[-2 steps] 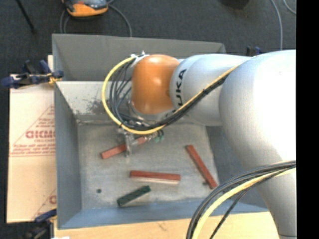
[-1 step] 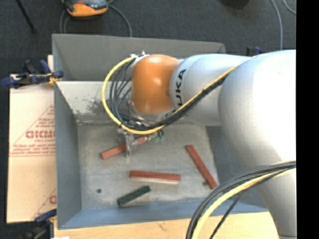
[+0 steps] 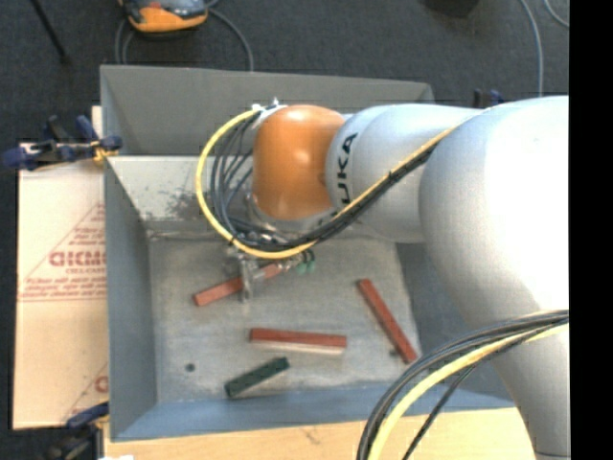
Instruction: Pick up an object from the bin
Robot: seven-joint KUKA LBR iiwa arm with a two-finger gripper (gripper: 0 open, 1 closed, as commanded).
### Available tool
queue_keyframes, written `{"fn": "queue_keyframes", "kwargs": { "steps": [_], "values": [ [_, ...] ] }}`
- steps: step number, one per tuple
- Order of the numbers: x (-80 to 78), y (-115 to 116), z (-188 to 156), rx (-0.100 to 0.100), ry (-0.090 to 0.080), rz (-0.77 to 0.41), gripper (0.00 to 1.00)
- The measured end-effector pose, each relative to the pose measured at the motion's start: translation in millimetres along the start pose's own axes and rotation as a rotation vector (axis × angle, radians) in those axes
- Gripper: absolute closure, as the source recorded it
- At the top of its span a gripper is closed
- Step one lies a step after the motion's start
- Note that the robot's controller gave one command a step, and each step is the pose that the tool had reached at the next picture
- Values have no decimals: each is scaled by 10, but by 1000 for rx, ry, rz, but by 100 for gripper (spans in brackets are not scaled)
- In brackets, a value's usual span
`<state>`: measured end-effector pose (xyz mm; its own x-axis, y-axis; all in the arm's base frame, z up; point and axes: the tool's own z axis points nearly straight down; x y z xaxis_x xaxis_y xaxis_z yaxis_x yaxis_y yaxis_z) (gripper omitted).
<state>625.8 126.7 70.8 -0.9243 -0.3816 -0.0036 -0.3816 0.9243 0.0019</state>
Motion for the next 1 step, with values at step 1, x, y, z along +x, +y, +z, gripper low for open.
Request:
{"fn": "queue_keyframes", "kwargs": {
  "steps": [1],
  "values": [
    [0, 1, 0, 0, 0, 1, 100]
  ]
}}
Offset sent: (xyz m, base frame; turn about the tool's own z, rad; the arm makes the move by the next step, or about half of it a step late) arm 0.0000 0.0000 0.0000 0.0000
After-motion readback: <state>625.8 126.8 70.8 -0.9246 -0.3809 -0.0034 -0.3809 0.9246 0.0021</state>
